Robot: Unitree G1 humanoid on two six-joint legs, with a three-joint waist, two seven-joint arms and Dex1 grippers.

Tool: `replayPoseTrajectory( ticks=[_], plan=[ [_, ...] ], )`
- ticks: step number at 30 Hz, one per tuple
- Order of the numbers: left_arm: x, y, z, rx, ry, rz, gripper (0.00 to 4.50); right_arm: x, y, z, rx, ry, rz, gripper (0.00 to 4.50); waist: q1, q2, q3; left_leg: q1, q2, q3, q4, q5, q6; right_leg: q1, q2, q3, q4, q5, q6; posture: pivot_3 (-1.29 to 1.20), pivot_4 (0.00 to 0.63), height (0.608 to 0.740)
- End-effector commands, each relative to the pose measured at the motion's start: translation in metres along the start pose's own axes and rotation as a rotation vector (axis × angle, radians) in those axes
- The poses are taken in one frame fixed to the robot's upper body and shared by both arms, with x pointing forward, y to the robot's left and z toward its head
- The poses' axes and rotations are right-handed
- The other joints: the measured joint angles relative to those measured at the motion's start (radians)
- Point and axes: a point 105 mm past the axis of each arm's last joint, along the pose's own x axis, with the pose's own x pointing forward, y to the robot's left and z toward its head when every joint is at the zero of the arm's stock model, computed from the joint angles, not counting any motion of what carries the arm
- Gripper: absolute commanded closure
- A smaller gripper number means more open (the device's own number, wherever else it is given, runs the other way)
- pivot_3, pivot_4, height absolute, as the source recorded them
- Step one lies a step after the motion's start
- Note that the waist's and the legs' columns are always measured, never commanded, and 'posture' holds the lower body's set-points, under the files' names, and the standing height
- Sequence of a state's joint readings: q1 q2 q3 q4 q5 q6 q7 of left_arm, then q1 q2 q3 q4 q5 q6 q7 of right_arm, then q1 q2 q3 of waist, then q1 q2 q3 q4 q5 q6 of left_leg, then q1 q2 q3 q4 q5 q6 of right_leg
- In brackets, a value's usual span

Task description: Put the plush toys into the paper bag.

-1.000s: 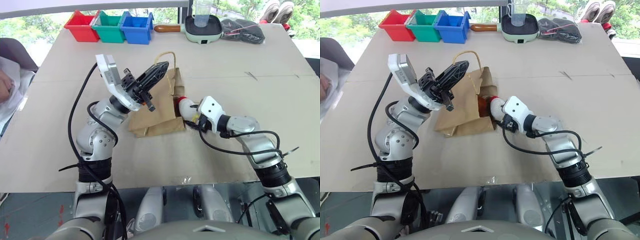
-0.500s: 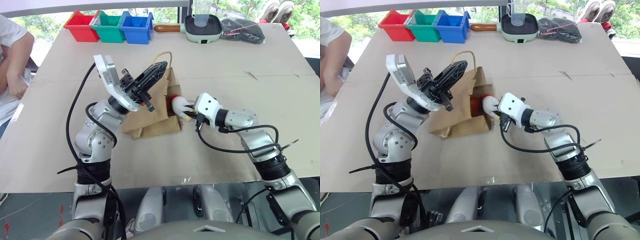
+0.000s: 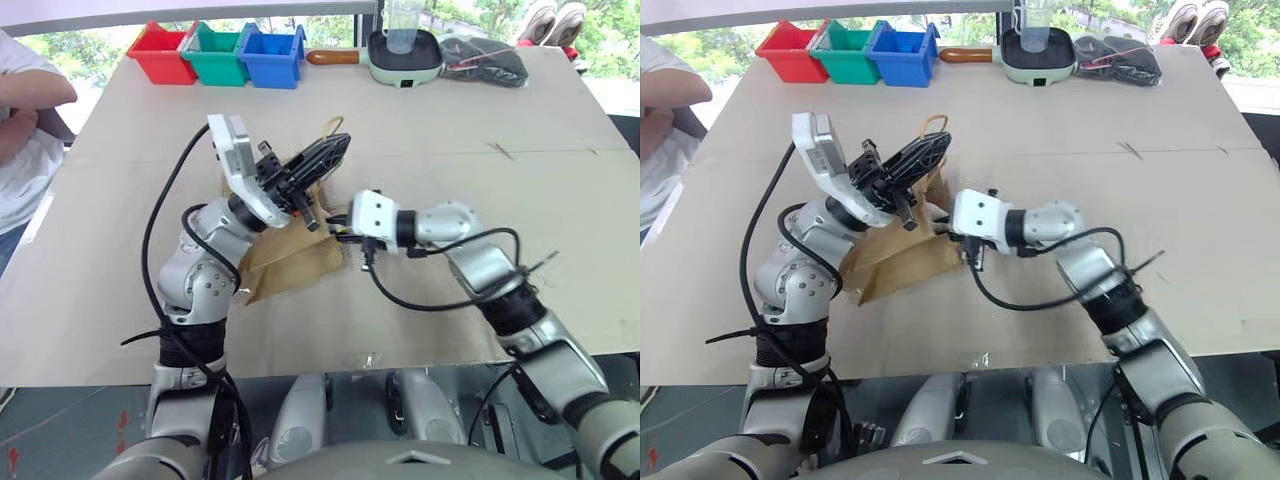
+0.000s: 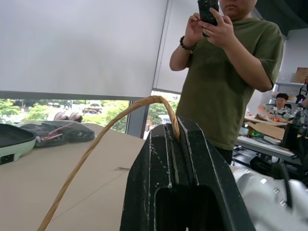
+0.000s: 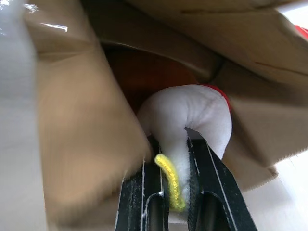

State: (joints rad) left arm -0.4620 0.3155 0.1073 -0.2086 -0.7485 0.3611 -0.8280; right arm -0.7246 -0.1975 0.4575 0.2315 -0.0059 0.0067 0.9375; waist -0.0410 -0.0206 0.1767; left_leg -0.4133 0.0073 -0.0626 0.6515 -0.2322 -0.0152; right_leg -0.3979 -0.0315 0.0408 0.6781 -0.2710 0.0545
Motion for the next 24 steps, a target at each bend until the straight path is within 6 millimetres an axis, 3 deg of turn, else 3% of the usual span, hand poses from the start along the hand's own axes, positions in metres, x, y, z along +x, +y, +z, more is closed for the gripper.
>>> replayPoseTrajectory(
  ticks=[1,5,8,13,18,24],
  plan=[
    [0.005,-0.012,0.010,0.033,-0.039,-0.048,4.50,0.016,0.007,0.008,-0.033,-0.064,0.045,4.46,0.002,0.000,0.000,0.000,0.000,0.000,0.000,0.000,0.000,0.000,0.000,0.000,0.000,0.000,0.000,0.00,0.150,0.740],
    [0.002,-0.015,0.008,0.036,-0.028,-0.052,4.50,0.020,0.016,0.005,-0.012,-0.087,0.066,4.46,0.003,0.000,0.000,-0.001,-0.001,0.000,0.000,0.000,0.000,0.000,-0.002,0.001,-0.001,0.000,0.000,0.00,0.150,0.740],
    [0.002,-0.015,0.006,0.045,-0.019,-0.057,4.50,0.011,0.015,0.000,-0.016,-0.072,0.049,4.46,0.004,0.000,0.000,-0.001,-0.001,0.000,0.000,0.000,0.000,0.000,-0.002,0.001,-0.001,0.000,0.000,0.00,0.150,0.740],
    [0.006,-0.013,0.004,0.051,-0.017,-0.087,4.50,-0.020,0.007,0.004,0.020,-0.070,-0.050,4.46,0.007,0.000,0.000,-0.001,-0.001,0.000,0.001,0.000,0.000,0.000,-0.002,0.000,0.000,0.000,0.000,0.00,0.150,0.740],
    [0.028,-0.020,-0.001,0.002,-0.068,-0.187,4.50,-0.069,0.007,0.010,0.050,-0.020,-0.180,4.46,0.023,0.000,0.000,-0.001,-0.001,0.000,0.001,0.000,0.000,0.000,-0.002,0.000,-0.001,0.000,0.000,0.00,0.150,0.740],
    [0.050,-0.026,0.005,-0.047,-0.173,-0.265,4.50,-0.093,0.001,0.031,0.035,-0.013,-0.220,4.46,0.016,0.000,0.000,-0.001,-0.001,0.001,0.001,0.000,0.000,0.000,-0.001,0.001,0.000,0.000,0.000,0.00,0.150,0.740]
  ],
)
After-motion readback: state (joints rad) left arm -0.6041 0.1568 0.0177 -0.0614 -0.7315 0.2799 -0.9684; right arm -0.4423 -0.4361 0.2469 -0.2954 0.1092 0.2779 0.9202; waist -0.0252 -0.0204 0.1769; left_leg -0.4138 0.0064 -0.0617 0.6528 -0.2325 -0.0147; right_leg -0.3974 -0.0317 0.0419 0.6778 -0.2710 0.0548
